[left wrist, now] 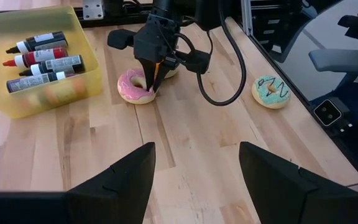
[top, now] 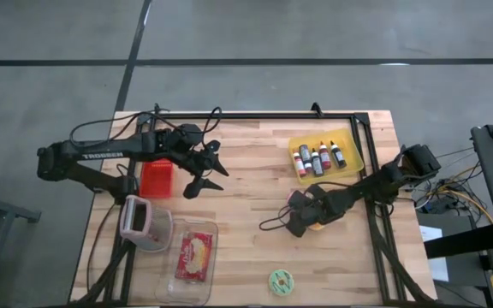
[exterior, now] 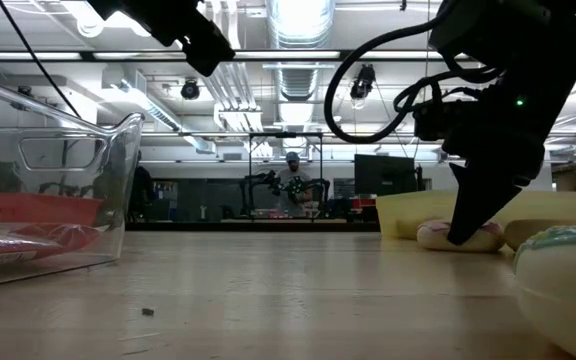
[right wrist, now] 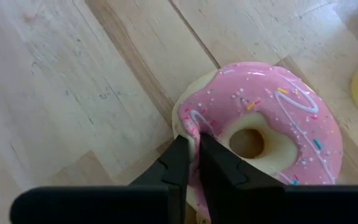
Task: Pick & Place Food Item
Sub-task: Put the pink donut into the red bin
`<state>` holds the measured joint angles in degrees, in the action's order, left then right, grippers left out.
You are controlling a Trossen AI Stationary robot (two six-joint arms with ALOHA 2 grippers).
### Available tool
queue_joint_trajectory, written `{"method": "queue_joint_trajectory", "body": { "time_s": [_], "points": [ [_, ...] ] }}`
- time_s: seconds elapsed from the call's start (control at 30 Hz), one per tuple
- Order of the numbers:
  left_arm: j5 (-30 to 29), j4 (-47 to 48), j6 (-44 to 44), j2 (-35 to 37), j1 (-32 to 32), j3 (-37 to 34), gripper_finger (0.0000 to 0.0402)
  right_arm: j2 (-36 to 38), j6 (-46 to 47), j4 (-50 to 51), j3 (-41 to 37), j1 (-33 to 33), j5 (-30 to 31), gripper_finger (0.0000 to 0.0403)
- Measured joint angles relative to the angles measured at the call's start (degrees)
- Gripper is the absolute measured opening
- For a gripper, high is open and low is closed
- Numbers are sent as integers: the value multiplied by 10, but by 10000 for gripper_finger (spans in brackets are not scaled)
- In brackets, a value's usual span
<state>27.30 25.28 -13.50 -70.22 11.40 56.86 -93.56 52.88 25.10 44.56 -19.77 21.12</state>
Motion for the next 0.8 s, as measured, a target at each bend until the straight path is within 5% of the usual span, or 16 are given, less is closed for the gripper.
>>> {"method": "queue_joint_trajectory", "body": {
  "time_s": [0.63, 0.8],
  "points": [
    [2, 0, 0, 0, 0, 0, 234, 92, -71, -5, -1, 0, -1, 27],
    [1, -10, 0, 0, 0, 0, 234, 135, -102, -7, 0, -1, 47, 27]
  ]
}}
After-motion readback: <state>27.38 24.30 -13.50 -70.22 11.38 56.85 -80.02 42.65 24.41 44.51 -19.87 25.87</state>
